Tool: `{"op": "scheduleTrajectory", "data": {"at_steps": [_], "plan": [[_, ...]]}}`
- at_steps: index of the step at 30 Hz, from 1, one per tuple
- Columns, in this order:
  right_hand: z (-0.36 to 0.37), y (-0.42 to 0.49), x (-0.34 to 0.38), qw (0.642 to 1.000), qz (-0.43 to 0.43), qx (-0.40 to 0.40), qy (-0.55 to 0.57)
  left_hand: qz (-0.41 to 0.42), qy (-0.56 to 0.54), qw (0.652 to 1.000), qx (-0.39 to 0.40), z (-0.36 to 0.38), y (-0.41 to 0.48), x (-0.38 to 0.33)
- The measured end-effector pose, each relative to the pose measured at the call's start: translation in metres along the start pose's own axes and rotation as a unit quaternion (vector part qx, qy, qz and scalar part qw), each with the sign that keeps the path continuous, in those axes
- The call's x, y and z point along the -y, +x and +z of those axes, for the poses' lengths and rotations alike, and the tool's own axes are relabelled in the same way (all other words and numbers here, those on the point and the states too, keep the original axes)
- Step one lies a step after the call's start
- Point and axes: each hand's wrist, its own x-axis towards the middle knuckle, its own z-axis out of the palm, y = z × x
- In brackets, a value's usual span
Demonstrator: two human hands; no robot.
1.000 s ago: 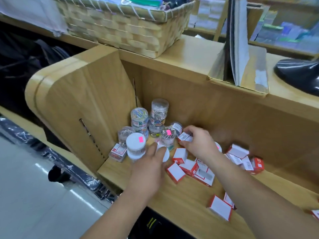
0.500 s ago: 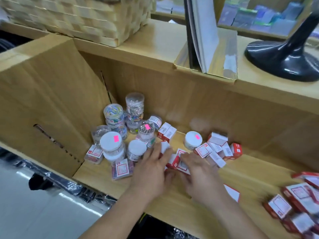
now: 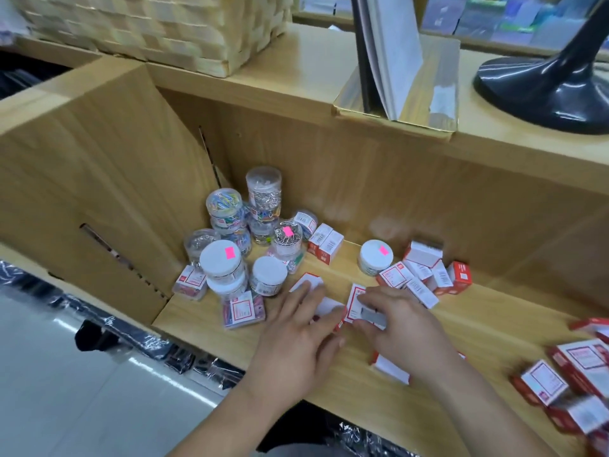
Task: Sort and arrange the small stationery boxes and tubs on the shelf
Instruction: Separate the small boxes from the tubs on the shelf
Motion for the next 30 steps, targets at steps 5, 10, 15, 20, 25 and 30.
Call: {"op": "scheduleTrajectory", "data": {"at_steps": [5,10,15,20,25,30], "plan": [[-0.022,-0.013,-0.009,0.992,0.025,-0.059,0.105,-0.016,0.028,0.999,-0.005,-0.001,-0.002,0.010],[-0.048,-0.054,-0.042,0.973,0.105,-0.154,0.133,0.033,-0.028,0.999,-0.033,-0.010,0.008,-0.027],[-0.029,-0.088,-0.072,0.987,0.124,-0.078,0.070,0.121,-0.078,0.986,0.083,0.012,0.015,-0.075],[-0.015,-0.083,-0.069,0.994,0.081,-0.017,0.070,0.107,-0.087,0.987,0.082,0.023,0.007,-0.076],[-0.006,-0.072,-0.065,0.995,0.070,-0.061,0.044,0.032,-0.084,0.995,0.034,0.012,-0.014,-0.061],[0.003,-0.085,-0.057,0.990,0.089,-0.103,0.041,-0.059,-0.046,0.997,-0.012,0.003,-0.037,-0.031]]}}
